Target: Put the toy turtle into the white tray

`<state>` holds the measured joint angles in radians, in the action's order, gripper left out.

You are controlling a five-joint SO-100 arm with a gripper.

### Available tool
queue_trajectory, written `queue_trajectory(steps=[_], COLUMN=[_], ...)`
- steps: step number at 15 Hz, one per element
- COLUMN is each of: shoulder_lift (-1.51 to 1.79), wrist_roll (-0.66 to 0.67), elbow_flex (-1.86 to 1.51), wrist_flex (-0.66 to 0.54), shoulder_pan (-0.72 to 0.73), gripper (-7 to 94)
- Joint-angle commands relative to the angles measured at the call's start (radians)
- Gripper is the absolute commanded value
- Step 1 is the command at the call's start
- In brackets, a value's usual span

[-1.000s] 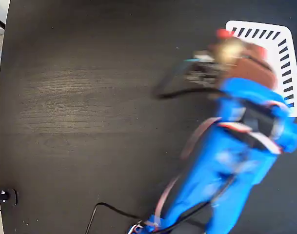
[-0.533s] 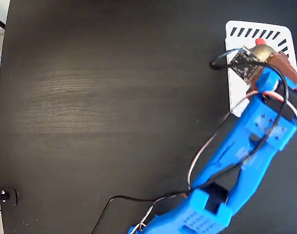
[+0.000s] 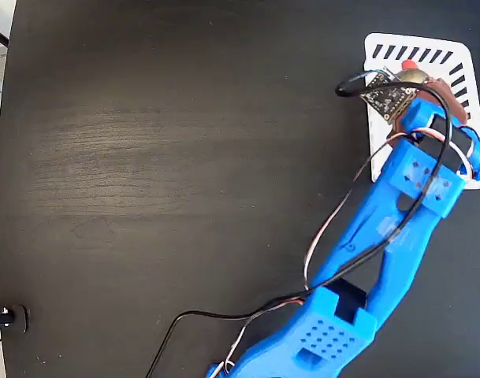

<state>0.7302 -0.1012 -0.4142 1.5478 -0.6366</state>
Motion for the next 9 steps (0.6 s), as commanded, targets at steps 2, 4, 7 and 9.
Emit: queue_trajectory(steps=[2,4,7,9], shoulder_lift=[0.044,0.040,0.040,0.034], wrist_roll=[-0.009,0.014,0.025,0.031], elbow_flex=[0.031,0.005,-0.038,-0.041], wrist_flex=[-0.026,-0.031,-0.051,-0.054], shoulder_pan=[-0.020,-0.021,-0.035,-0.038], gripper=[5,32,51,53])
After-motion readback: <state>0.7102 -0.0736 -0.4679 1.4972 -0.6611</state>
